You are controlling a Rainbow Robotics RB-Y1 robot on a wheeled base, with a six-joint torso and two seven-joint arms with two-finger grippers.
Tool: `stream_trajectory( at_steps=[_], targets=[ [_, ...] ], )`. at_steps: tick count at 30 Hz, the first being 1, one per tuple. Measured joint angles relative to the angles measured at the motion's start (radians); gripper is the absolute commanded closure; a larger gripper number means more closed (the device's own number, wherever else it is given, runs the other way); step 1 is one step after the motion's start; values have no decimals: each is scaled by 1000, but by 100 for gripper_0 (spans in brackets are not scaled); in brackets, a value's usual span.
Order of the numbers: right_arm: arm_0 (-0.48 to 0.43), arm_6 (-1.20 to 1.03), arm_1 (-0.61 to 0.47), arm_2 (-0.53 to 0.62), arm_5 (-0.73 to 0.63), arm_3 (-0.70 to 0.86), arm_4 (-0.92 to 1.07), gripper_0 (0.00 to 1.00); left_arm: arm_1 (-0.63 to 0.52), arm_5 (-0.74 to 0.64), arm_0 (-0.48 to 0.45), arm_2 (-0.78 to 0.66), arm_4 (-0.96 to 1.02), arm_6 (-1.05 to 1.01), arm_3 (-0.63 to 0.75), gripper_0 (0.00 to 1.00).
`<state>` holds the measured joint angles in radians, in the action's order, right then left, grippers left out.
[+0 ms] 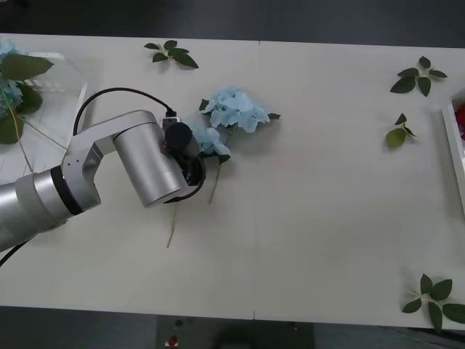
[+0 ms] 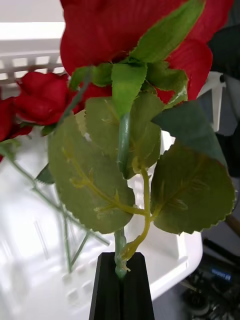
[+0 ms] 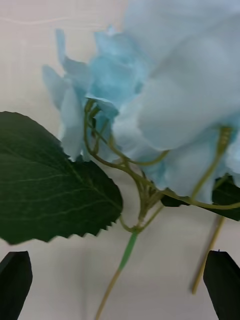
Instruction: Put the red flowers into the right box and the blue flowers into the left box
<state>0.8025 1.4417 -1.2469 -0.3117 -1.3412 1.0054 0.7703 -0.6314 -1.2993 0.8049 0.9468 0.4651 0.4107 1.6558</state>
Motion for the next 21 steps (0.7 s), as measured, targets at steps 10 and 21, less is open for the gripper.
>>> stream_trajectory(
  at_steps=[10, 21],
  targets=[
    [-103, 10, 120, 154, 211, -161, -210, 100, 56, 63, 70, 108, -37, -42, -95, 0],
    [-174, 10, 120, 138, 295, -161, -185, 31, 74, 87, 80, 117, -69, -54, -158, 0]
  ],
)
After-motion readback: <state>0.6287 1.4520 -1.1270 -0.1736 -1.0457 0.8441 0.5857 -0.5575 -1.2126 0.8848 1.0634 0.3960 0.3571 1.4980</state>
